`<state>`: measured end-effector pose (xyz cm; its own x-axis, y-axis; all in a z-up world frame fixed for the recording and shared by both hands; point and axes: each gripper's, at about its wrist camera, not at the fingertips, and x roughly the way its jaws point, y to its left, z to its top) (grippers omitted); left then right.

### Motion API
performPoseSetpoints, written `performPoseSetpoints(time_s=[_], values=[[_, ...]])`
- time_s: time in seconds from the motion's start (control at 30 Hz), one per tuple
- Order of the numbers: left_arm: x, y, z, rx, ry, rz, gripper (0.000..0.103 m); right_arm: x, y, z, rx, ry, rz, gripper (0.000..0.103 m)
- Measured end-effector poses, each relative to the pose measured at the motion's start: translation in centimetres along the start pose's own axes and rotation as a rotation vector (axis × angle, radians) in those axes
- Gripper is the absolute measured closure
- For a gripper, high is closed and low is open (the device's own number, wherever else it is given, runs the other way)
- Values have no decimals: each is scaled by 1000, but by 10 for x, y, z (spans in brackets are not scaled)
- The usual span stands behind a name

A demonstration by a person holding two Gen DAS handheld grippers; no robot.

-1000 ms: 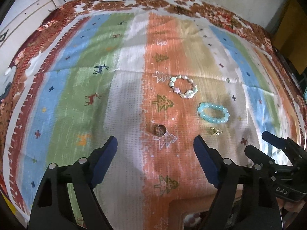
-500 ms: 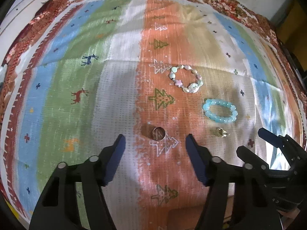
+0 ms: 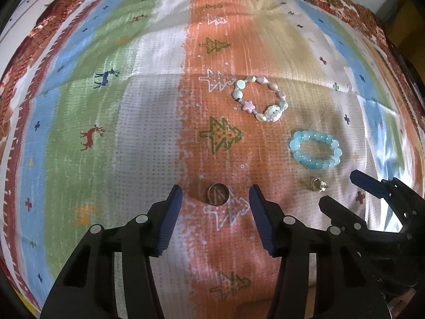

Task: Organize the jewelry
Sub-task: 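Close left tool on silver ring while right tool grips gold ring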

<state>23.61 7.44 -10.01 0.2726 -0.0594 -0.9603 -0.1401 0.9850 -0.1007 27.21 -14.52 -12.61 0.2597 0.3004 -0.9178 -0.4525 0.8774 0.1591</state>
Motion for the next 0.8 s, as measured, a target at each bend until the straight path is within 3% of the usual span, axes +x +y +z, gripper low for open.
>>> performPoseSetpoints(time_s=[0.1,0.2,0.43,0.8], values=[[4,0,2,3,10,3,52,5,-1,2,6,9,6,36],[9,-1,4,6,18,8,54,12,-5,4,34,31,13,47],[17,-3,8,14,30,16,60,16,-4,8,22,41,24,48],[25,-14,10,33,41,64,77,19,-8,15,-2,45,-12,86]])
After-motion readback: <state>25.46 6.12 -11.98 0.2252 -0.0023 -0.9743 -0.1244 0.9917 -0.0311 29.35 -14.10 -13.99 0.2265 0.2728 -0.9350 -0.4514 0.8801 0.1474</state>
